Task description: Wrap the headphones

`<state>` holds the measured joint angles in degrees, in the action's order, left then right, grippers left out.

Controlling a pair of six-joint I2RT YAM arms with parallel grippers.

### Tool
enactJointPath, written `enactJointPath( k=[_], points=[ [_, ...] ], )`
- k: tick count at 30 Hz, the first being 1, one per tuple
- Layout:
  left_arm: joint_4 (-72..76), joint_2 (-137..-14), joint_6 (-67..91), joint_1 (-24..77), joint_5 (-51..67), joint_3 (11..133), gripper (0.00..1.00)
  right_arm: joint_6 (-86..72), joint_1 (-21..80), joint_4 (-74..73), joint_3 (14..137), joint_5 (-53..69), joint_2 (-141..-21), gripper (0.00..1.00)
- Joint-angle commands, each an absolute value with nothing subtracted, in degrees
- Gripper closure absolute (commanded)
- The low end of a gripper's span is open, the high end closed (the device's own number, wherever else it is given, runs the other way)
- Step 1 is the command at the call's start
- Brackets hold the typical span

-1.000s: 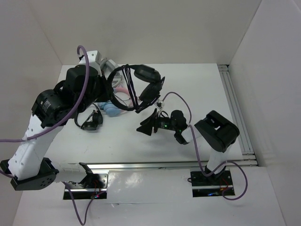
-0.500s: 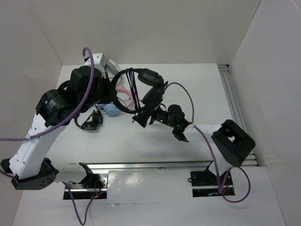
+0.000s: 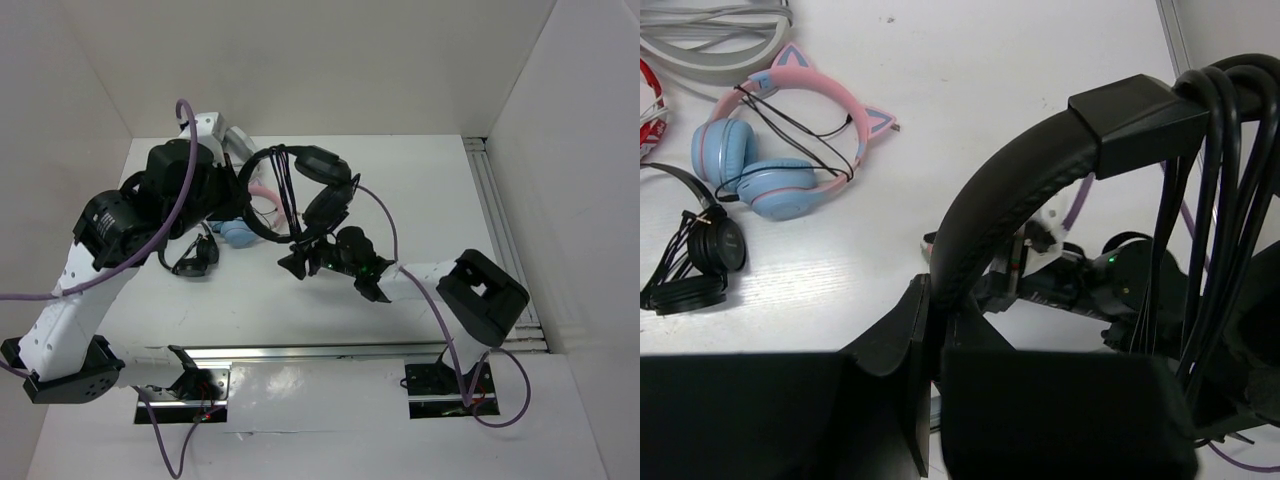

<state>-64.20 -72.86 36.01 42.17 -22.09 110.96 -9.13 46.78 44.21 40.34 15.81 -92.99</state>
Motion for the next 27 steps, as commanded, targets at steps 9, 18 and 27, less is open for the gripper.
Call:
enactJointPath(
  k=[9, 18, 27],
  points=[
    [-58.88, -69.44, 36.91, 41.92, -21.62, 113.99, 1.00, -12.74, 47.46, 54.14, 38.94, 14.77, -98.61, 1.00],
    [-59.41, -69.60, 39.64, 40.79, -34.70, 111.80, 1.00, -12.49, 50.79, 50.22, 30.59, 10.47, -90.46, 1.00],
    [-54.58, -74.87, 45.78, 35.43, -43.42, 107.58, 1.00, -11.95, 68.63, 32.54, 34.45, -2.89, -84.47, 1.00]
  ],
)
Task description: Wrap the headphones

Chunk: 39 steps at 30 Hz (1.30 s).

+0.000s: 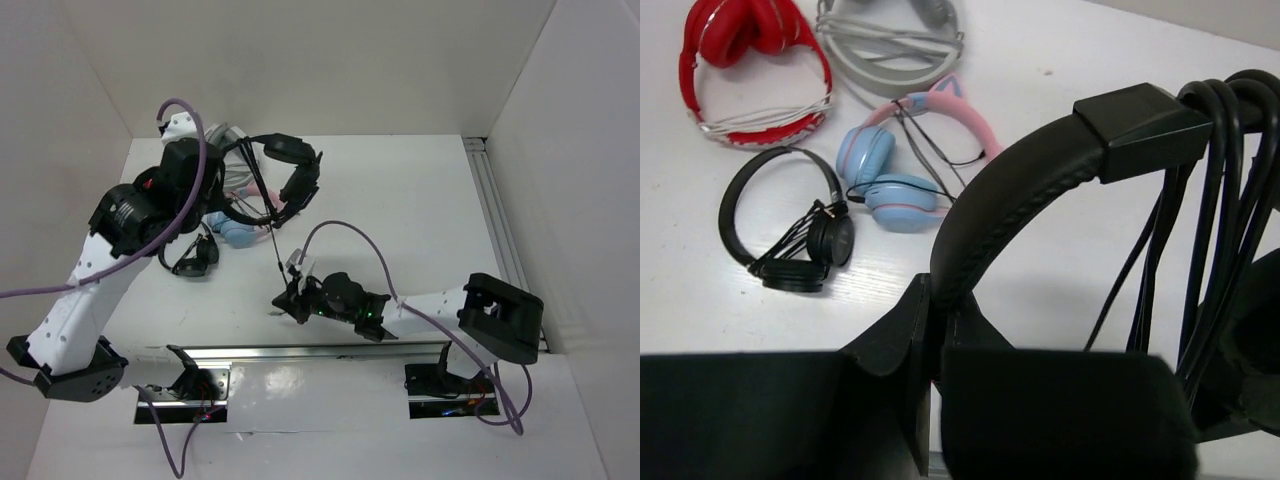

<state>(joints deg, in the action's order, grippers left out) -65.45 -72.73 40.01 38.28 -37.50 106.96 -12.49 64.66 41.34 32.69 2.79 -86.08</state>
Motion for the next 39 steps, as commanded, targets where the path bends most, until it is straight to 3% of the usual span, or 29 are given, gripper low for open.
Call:
enactJointPath(
  k=[1, 10, 21, 31, 39],
  points=[
    [-54.58, -75.84, 45.79, 34.72, -43.42, 108.36, 1.00, -11.95, 70.21, 29.65, 35.50, -3.42, -83.33, 1.00],
    [-52.56, -79.10, 42.21, 32.52, -47.73, 98.90, 1.00, -7.83, 86.64, 10.31, 43.32, -23.44, -73.83, 1.00],
    [-49.92, -75.95, 27.51, 32.52, -32.61, 85.70, 1.00, -12.64, 93.77, -40.05, 68.90, -65.26, -83.05, 1.00],
    [-51.15, -71.99, 22.68, 41.21, -24.63, 76.73, 1.00, -23.96, 95.36, -58.61, 73.73, -83.65, -85.51, 1.00],
    [-55.72, -72.51, 22.68, 49.83, -23.47, 76.37, 1.00, -42.63, 95.36, -75.32, 74.79, -93.24, -86.84, 0.87]
  ],
)
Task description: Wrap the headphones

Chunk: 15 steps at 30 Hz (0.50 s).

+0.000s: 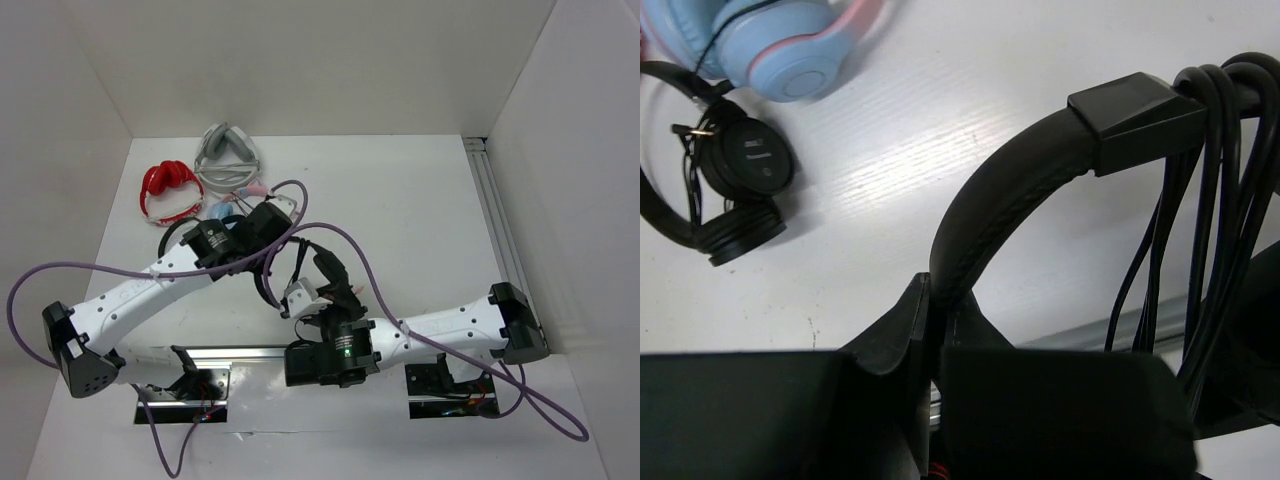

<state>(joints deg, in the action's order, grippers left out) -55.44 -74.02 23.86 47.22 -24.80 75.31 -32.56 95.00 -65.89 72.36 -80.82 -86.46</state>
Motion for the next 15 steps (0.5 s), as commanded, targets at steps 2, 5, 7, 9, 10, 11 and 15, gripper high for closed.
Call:
enactJointPath(
  k=[2, 5, 7, 9, 10, 11, 15],
  points=[
    [-55.72, -71.99, 22.68, 50.53, -22.85, 76.38, 1.00, -44.03, 95.36, -75.32, 73.92, -94.04, -85.61, 0.87],
    [-57.12, -71.98, 22.68, 51.15, -22.85, 76.38, 1.00, -44.74, 94.22, -75.32, 73.92, -95.27, -83.77, 0.81],
    [-58.18, -71.98, 22.68, 51.68, -22.85, 76.38, 1.00, -44.74, 94.22, -75.32, 74.61, -95.27, -82.71, 0.78],
    [-58.79, -71.98, 22.68, 52.20, -22.85, 76.38, 1.00, -43.87, 94.22, -75.32, 75.15, -94.75, -81.22, 0.76],
    [-58.80, -71.98, 22.68, 52.21, -22.85, 76.38, 1.00, -43.34, 94.22, -75.32, 75.15, -94.14, -80.43, 0.76],
    [-58.80, -71.46, 22.68, 52.21, -22.85, 76.38, 1.00, -42.63, 94.22, -74.80, 75.84, -93.17, -80.42, 0.75],
    [-58.80, -70.93, 23.81, 52.21, -22.32, 75.24, 1.00, -37.12, 94.22, -68.68, 75.51, -89.91, -78.15, 0.75]
  ],
)
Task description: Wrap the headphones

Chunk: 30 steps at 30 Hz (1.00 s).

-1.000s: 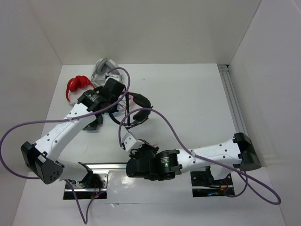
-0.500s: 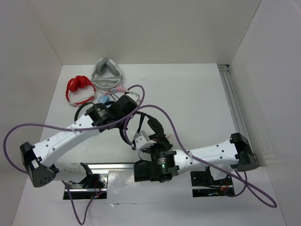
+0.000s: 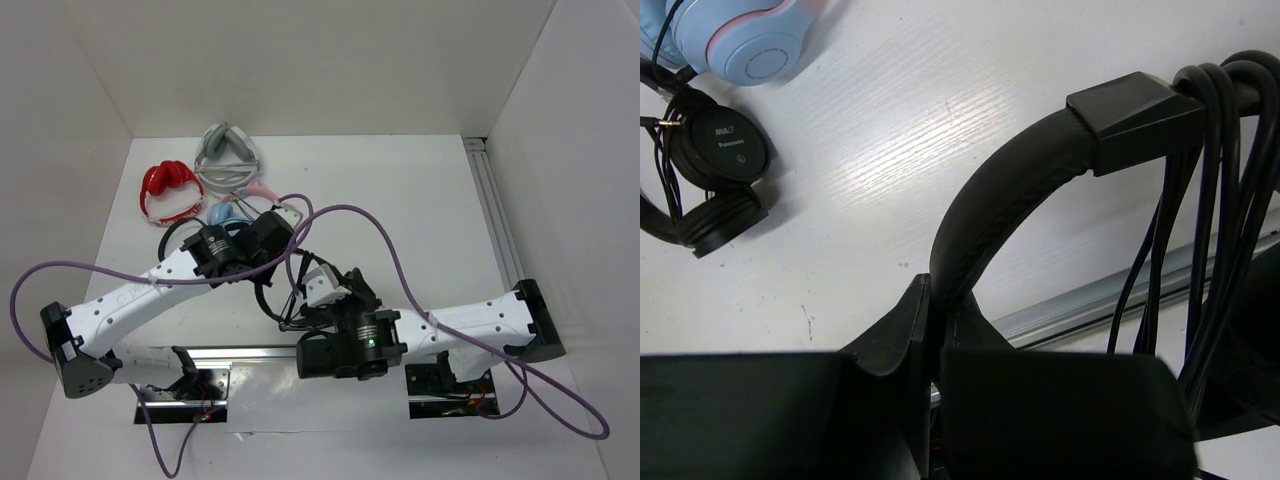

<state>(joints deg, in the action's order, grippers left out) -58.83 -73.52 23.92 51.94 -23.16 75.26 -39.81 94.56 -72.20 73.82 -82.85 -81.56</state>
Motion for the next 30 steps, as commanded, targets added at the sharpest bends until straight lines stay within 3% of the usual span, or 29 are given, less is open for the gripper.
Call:
enactJointPath(
  k=[1, 3, 4, 5, 6, 7, 14, 19, 27, 30],
  points=[
    [-58.80, -70.32, 23.82, 52.21, -21.63, 75.23, 1.00, -26.13, 93.35, -63.34, 73.93, -87.65, -77.18, 0.73],
    [-57.57, -69.70, 23.82, 52.21, -20.48, 75.23, 1.00, -10.80, 90.98, -39.38, 67.00, -83.78, -72.79, 0.73],
    [-57.57, -69.70, 23.82, 52.21, -19.96, 75.23, 1.00, 5.29, 88.79, -29.72, 64.19, -76.19, -70.34, 0.73],
    [-57.57, -69.70, 23.82, 52.21, -19.95, 75.23, 1.00, 10.41, 83.55, -13.09, 58.94, -73.33, -64.83, 0.73],
    [-57.57, -69.18, 23.82, 52.21, -20.56, 75.93, 1.00, 13.33, 81.06, -8.92, 57.50, -70.26, -62.25, 0.73],
    [-57.57, -69.17, 23.82, 52.21, -21.44, 75.94, 1.00, 13.97, 78.95, -7.92, 57.48, -64.13, -60.57, 0.72],
    [-58.27, -69.70, 23.29, 52.21, -21.97, 77.17, 1.00, 16.17, 70.85, -8.35, 62.75, -56.01, -63.89, 0.70],
    [-56.95, -69.70, 22.76, 52.21, -20.83, 76.64, 1.00, 18.02, 63.12, -8.43, 64.51, -42.39, -66.26, 0.55],
    [-58.27, -67.76, 22.76, 52.21, -20.21, 79.45, 1.00, 17.31, 50.55, -3.43, 59.77, -16.56, -66.80, 0.55],
    [-58.80, -66.62, 22.76, 52.21, -19.69, 79.45, 1.00, 16.00, 46.85, -1.85, 58.37, -11.96, -66.80, 0.56]
  ],
)
